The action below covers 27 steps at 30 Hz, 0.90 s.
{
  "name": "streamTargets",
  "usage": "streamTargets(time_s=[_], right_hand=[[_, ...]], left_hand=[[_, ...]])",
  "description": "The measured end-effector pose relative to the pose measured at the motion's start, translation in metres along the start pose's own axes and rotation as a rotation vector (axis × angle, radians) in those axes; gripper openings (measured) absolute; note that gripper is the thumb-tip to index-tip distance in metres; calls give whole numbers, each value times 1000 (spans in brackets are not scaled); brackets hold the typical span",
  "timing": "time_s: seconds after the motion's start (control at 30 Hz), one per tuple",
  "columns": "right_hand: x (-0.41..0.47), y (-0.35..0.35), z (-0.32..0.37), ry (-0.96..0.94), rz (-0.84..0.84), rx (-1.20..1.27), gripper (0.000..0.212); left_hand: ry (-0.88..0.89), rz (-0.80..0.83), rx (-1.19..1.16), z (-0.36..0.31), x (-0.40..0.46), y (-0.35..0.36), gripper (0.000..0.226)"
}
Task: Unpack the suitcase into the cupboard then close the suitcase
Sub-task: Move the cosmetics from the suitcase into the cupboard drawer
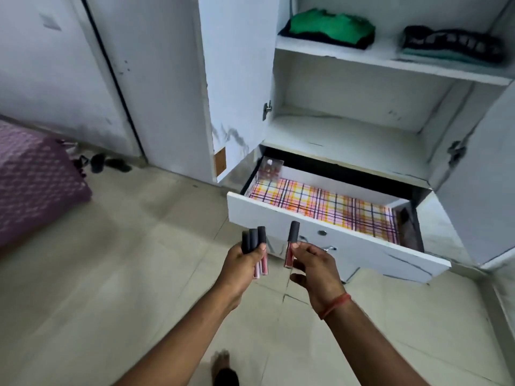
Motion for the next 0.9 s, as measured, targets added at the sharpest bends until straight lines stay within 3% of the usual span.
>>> streamTargets(time_s=[0.1,0.3,0.43,0.73,0.83,0.9], right_hand=[[42,15,13,34,-79,46,19],[110,27,39,77,-161,141,16],[163,22,50,100,-225,159,11],[309,9,47,151,-237,-68,2],[354,6,33,238,-221,-141,26],[382,5,20,265,-219,-215,31]], left_hand=[[16,58,61,-28,50,6,9],[-13,127,166,-62,135,19,28],[-37,107,186,-73,186,30,30],[-99,53,218,-80,288,75,22],[-149,0,214,-78,313,87,21],[-182,-27,206,-73,325,90,25]])
Point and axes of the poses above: each hand's wrist, its own x-axis towards the middle knuckle, its own y-axis out of the palm, z = x × y, the point moved 5 cm from there along x, towards the middle knuckle, and after that the axes turned 2 degrees about -z, right-handed, at the moved point
